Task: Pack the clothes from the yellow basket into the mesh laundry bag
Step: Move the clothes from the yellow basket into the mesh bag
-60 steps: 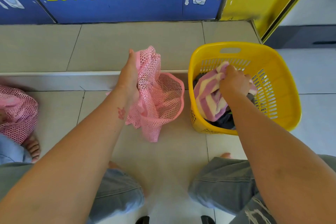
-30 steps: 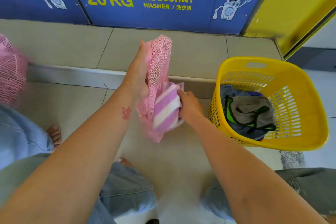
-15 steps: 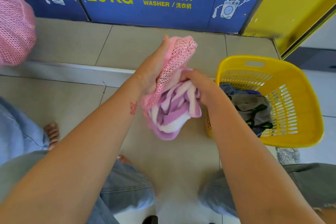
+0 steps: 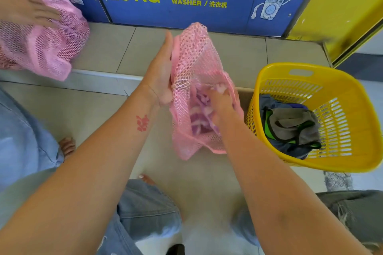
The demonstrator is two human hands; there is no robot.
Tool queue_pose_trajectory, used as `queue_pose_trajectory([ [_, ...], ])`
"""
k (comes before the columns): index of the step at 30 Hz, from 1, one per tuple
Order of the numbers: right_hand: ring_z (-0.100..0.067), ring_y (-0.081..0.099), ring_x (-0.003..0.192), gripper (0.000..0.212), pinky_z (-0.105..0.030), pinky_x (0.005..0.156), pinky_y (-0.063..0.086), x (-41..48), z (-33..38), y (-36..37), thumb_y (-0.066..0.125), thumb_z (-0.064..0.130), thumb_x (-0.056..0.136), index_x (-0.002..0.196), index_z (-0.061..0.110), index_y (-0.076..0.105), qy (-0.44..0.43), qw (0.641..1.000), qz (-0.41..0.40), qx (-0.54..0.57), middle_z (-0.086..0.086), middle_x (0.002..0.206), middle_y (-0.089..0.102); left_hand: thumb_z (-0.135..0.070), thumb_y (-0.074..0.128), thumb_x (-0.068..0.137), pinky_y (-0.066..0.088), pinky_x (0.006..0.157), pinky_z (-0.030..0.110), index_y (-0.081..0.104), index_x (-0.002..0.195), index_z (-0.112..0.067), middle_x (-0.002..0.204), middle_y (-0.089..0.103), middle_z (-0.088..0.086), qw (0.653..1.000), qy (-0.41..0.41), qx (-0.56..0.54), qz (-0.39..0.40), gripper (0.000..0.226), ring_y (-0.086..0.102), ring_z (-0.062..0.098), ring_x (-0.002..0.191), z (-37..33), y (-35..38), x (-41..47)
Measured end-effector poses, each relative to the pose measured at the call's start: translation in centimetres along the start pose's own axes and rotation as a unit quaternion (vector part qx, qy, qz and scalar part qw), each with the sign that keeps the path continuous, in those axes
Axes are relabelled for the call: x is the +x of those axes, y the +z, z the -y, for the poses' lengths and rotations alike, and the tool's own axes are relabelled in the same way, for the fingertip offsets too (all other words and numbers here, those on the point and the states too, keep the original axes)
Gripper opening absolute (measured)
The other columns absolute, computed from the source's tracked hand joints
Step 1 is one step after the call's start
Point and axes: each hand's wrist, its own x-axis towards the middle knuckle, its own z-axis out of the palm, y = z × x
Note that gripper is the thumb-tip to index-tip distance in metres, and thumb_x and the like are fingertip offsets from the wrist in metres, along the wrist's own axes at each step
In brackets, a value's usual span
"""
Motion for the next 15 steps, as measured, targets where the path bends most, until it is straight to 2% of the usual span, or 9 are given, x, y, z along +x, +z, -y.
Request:
queue_pose_trajectory([
  [1,-0.019,0.061,0.099,0.061,-0.039,0.091,0.051,-0.2,-0.3,0.1,0.064,0.016,0.089,0.142,0.012,0.036,-0.012,0.996,0.005,-0.091,-0.002,0.111,0.058,-0.064,0.024,0.101,0.058,0.092,0.047,0.051,0.147,-0.023,0.132,0.070,0.007,1.000,0.006,0.008,-0.010,0.067,0.069,0.027,0.119,-0.1,-0.2,0.1],
  [2,-0.024,0.057,0.115,0.071,-0.041,0.100,0.047,-0.6,-0.8,0.0,0.067,0.021,0.087,0.147,0.014,0.029,-0.027,0.972,0.016,-0.234,-0.007,0.126,0.054,-0.067,0.025,0.100,0.057,0.096,0.050,0.050,0.147,-0.026,0.135,0.069,0.006,1.000,0.008,0.018,-0.021,0.068,0.068,0.027,0.121,-0.1,-0.3,0.2],
  [4,-0.032,0.029,0.142,0.083,-0.048,0.112,0.035,-0.6,-2.6,-0.6,0.063,0.030,0.089,0.154,0.015,0.014,-0.074,0.889,0.035,-0.450,-0.012,0.155,0.027,-0.070,0.026,0.098,0.052,0.104,0.053,0.051,0.147,-0.029,0.136,0.068,0.003,0.998,0.003,0.033,-0.047,0.068,0.067,0.026,0.123,0.3,-0.7,0.6],
  [6,-0.032,0.011,0.149,0.082,-0.049,0.117,0.025,-1.1,-3.8,-1.5,0.056,0.033,0.092,0.155,0.012,0.009,-0.121,0.821,0.047,-0.556,-0.012,0.162,0.010,-0.070,0.026,0.098,0.048,0.109,0.051,0.052,0.146,-0.028,0.135,0.068,0.002,0.996,-0.009,0.040,-0.076,0.069,0.067,0.024,0.122,1.0,-1.2,0.9],
  [8,-0.032,0.014,0.147,0.074,-0.047,0.117,0.027,-1.8,-3.6,-1.8,0.053,0.031,0.093,0.153,0.009,0.015,-0.179,0.781,0.032,-0.598,-0.012,0.160,0.015,-0.070,0.026,0.099,0.046,0.111,0.050,0.051,0.147,-0.028,0.137,0.067,0.003,0.994,-0.022,0.052,-0.095,0.069,0.065,0.023,0.124,1.8,-1.7,1.1],
  [9,-0.031,0.019,0.146,0.071,-0.047,0.115,0.030,-2.2,-3.2,-1.9,0.053,0.030,0.094,0.152,0.009,0.019,-0.204,0.772,0.022,-0.601,-0.011,0.159,0.019,-0.070,0.026,0.098,0.046,0.111,0.051,0.051,0.147,-0.028,0.137,0.067,0.003,0.993,-0.028,0.056,-0.103,0.069,0.065,0.023,0.123,2.2,-2.0,1.2],
  [15,-0.030,0.036,0.139,0.057,-0.041,0.111,0.034,-5.4,2.8,-3.8,0.051,0.029,0.096,0.148,0.009,0.035,-0.360,0.747,-0.066,-0.555,-0.012,0.151,0.039,-0.075,0.031,0.094,0.049,0.106,0.054,0.053,0.145,-0.031,0.131,0.070,0.004,0.990,-0.050,0.058,-0.120,0.071,0.069,0.026,0.117,3.6,-1.2,1.2],
])
